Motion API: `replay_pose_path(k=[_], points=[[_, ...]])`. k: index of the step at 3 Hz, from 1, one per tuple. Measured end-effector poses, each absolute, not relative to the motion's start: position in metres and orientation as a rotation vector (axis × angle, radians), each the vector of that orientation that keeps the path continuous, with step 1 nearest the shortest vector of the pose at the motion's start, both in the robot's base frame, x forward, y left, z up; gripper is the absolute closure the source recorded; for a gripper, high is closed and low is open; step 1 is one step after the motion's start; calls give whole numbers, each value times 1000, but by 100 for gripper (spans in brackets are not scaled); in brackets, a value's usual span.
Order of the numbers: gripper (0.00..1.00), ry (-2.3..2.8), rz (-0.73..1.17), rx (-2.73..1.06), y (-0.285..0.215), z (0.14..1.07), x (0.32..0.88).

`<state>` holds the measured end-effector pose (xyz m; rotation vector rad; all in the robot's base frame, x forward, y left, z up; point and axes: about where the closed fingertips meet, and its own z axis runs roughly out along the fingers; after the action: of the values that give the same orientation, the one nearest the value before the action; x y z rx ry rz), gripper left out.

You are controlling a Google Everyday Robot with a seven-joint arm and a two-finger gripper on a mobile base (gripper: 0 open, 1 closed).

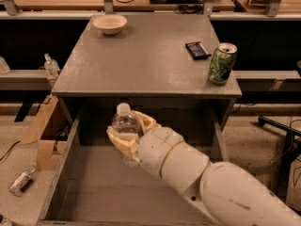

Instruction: Place water bottle into top drawer

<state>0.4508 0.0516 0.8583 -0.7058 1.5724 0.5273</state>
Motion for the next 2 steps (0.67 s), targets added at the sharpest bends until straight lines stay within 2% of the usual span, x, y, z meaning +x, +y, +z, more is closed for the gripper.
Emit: replay_pose_path(k=[2], points=[[100,1446,640,-768,83,804,440]])
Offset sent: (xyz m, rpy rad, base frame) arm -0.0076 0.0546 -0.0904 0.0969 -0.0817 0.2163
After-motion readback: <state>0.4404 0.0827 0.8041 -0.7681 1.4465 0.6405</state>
